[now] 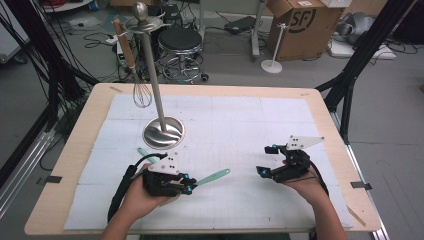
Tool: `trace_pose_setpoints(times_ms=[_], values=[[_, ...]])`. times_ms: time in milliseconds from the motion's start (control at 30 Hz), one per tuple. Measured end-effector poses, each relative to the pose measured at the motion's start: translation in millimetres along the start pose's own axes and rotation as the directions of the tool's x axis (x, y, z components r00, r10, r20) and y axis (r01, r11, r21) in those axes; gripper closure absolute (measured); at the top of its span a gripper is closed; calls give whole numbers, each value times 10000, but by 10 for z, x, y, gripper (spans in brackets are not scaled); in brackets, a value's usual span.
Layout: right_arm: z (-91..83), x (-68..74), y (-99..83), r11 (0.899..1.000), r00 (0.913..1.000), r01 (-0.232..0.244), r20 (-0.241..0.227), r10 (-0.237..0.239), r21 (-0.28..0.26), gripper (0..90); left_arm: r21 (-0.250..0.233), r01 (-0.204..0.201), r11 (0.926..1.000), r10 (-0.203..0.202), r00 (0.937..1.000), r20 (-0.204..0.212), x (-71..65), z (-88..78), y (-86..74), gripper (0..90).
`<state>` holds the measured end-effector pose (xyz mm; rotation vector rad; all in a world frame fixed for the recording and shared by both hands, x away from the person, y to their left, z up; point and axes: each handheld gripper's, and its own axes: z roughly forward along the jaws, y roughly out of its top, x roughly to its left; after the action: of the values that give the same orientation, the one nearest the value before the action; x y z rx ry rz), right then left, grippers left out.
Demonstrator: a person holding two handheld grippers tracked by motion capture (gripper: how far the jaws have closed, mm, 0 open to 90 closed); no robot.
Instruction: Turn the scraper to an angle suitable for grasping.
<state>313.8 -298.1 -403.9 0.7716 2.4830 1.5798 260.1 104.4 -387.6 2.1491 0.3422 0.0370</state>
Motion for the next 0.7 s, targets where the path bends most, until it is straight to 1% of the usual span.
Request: trace_pose_setpoints(times_ms=[67, 200, 300, 433, 533, 667, 700], values=[[4, -2, 3, 9999, 9999, -101, -32, 101, -13, 111, -227, 42, 9997, -41, 10000, 16, -6, -17, -2, 806], [14, 0, 0, 9999, 10000, -24, -3, 24, 101, 111, -422, 101, 9991, -100, 9999, 47, 5, -62, -11, 806], [14, 9, 0, 9999, 9999, -122, 25, 122, 107, 111, -564, 115, 9983, -114, 9999, 20, 17, -87, -16, 805], [21, -3, -3, 9999, 10000, -19, 22, 19, 104, 111, -620, 140, 9980, -135, 9999, 84, 25, -96, -19, 806], [28, -6, -4, 9999, 10000, -80, -16, 80, 105, 111, -620, 149, 9980, -141, 9998, 133, 31, -89, -12, 806], [16, -11, -4, 9999, 9999, -142, -18, 142, 82, 111, -821, 207, 9964, -196, 9997, 146, 47, -113, 2, 806], [15, -14, -5, 9999, 10000, -95, -24, 95, 72, 111, -908, 235, 9956, -219, 9996, 192, 49, -123, 4, 806]])
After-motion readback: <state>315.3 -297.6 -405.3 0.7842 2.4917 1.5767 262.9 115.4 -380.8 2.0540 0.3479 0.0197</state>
